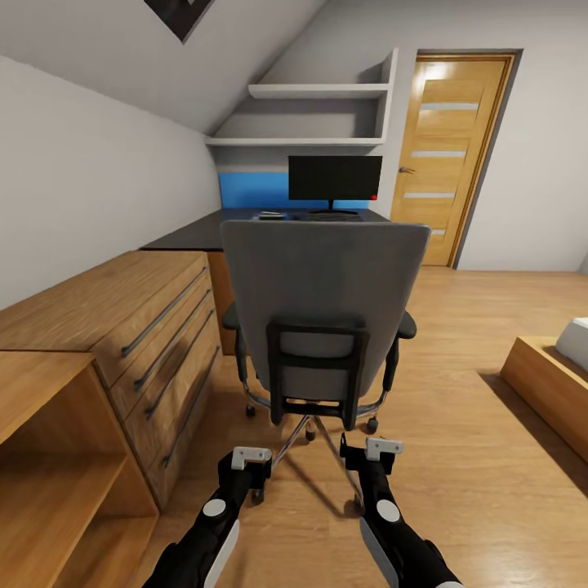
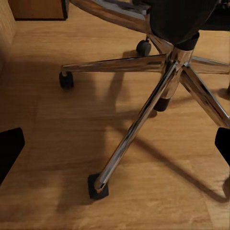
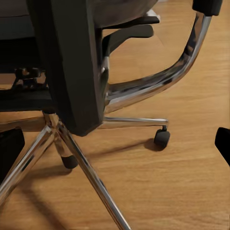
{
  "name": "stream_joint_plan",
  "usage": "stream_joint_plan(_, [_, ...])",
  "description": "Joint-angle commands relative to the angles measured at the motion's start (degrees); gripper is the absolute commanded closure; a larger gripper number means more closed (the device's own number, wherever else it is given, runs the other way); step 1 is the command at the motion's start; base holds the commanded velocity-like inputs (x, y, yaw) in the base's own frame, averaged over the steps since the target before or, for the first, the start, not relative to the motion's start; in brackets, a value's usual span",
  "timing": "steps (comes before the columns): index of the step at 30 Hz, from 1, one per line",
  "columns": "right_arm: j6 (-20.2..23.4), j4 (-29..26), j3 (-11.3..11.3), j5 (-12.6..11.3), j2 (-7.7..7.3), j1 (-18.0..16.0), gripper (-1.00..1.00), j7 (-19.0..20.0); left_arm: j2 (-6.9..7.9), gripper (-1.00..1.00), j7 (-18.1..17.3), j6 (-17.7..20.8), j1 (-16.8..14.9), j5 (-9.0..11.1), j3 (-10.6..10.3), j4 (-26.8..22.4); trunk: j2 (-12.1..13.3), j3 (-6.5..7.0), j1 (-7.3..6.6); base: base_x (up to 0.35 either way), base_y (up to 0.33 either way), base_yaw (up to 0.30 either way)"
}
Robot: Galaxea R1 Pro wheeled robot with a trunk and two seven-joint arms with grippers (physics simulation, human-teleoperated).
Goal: In the bedroom, organize the workspace by keeping the computer under the desk, ensuring the monitor is on the desk, placing the keyboard on the desk next to the monitor, placing the mouse on the desk next to the keyboard, moving the folder from the swivel chair onto the desk next to the mouse, stacking the notebook on top of the folder with the pen on top of the notebook, and positioning the swivel chair next to the desk.
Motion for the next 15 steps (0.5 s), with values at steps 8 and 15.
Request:
stream_joint_plan(8, [-0.3, 0.2, 0.4, -0.5, -0.08, 0.0, -1.00, -0.2, 0.00, -1.00, 0.6, -0.4, 0.0, -0.3, -0.2, 0.2, 0.0, -0.05, 0.01, 0.071, -0.022, 0.000])
stream_joint_plan(15, [-1.1, 2.3, 0.5, -0.4, -0.08, 0.0, -1.00, 0.1, 0.00, -1.00, 0.4, -0.5, 0.0, -0.3, -0.3, 0.5, 0.0, -0.05, 0.01, 0.010, -0.003, 0.000])
